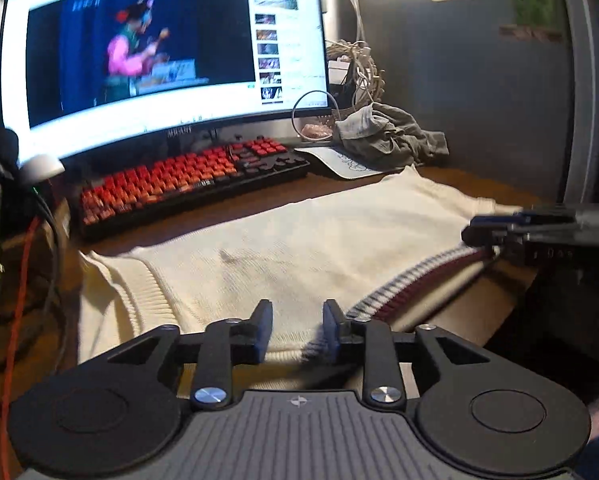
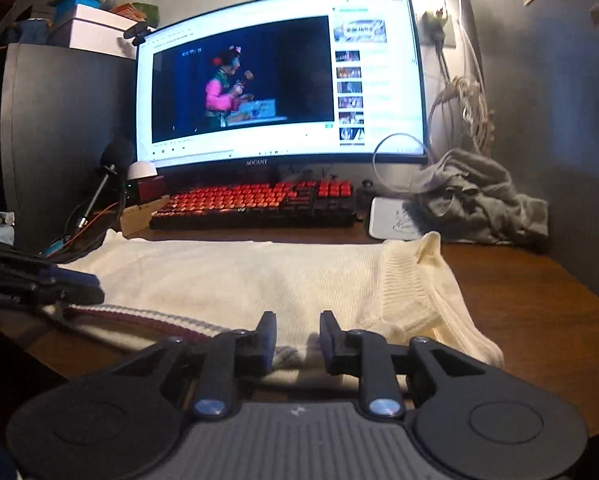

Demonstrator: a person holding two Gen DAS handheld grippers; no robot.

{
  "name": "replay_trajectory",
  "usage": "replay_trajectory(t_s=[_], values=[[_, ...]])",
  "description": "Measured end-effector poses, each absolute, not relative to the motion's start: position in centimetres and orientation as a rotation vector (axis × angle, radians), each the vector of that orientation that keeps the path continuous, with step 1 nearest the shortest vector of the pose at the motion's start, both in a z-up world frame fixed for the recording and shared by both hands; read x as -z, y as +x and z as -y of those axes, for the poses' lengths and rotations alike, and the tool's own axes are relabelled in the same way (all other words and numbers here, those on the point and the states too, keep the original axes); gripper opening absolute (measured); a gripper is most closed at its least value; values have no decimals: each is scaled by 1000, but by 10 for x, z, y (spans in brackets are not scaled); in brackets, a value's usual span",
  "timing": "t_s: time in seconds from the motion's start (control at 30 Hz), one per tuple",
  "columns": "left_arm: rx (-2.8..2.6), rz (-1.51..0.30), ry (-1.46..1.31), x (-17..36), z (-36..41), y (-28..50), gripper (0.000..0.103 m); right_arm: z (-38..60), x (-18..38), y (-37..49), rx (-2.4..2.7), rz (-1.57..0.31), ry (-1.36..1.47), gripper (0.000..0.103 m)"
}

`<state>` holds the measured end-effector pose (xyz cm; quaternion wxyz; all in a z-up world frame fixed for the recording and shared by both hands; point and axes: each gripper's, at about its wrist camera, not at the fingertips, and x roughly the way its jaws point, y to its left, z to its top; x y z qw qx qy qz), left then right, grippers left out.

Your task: Fold clothes

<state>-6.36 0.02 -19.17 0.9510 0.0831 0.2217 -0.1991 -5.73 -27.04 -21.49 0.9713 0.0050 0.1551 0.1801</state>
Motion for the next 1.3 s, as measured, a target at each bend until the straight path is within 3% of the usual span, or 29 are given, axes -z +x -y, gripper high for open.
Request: replay_trajectory(t_s=[0.07,0.13,0.4,0.67,0.8,1.3], values=[[392,-447,143,194,-2,-66,30,272,217,-61,-376,-301,27,37],[379,-443,108,195,-6,-67,33,270,218,-64,-385,-288,17,44],[342,-415,104,198,-6,-69,43,268,219,-69,-375,-258,-38,47],[346,-425,88,197,-10,-68,45,293,218,-56,-288,-271,-44,50],[347,-427,86,197,-10,-68,45,307,226,-59,-279,-267,6,57],[321,-429,63,180,-24,-67,48,322,200,-27,-190,-323,8,56]])
